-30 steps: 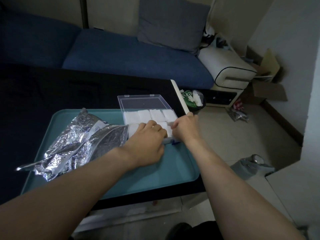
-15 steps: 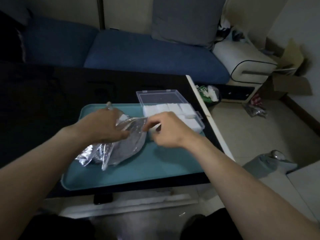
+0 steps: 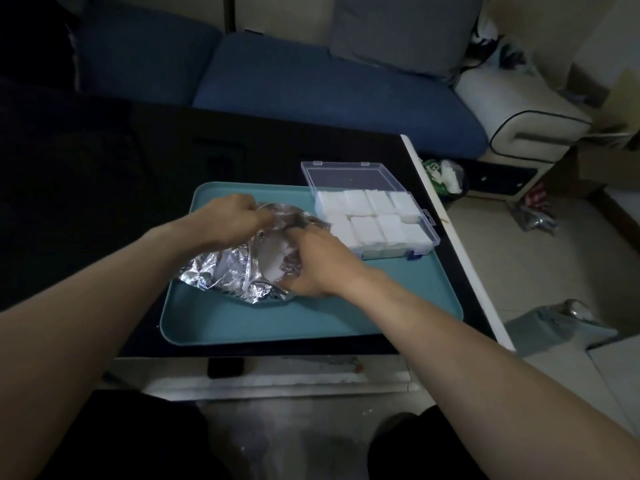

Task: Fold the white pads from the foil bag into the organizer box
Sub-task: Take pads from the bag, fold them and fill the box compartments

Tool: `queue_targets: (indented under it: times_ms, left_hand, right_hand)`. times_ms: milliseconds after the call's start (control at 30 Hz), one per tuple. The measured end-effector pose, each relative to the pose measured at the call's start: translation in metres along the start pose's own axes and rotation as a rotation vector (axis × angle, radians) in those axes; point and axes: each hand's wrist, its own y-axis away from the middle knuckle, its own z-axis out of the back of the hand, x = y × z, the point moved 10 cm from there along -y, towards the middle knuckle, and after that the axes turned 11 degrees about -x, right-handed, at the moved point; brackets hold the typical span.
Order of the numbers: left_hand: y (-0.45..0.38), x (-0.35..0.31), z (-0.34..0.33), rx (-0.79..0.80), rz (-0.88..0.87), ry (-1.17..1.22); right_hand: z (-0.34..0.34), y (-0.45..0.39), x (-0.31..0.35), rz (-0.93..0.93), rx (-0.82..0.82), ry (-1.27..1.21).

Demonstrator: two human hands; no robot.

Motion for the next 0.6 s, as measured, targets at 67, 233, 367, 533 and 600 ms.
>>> queue_targets:
  times_ms: [67,233,367,533,600]
  left_hand:
    - [0.001,-0.003,-0.003,0.018,-0.031,-0.051]
    - [-0.007,-0.001,-0.006,-0.03,-0.022,-0.064]
    - [-0.008,0.004,-0.008,-0.037,0.037,0.023]
    - [-0.005,-0.001,-0.016,0.009,0.019,-0.012]
    - [-0.004,-0.004,-0.017,0.026,0.006,-0.04]
  right_hand:
    - [-0.002,-0.002,-0.001,-0.003,0.022,0.067]
    - [-0.015,-0.003,-0.001,0.01,0.134,0.078]
    - [-0.005,-0.006,-0.002,0.035,0.047,0.026]
    - [0.008,-0.002,-0.002,0.015,-0.039,-0.083]
    - [0.009,-0.002,0.0,0.03,-0.043,-0.053]
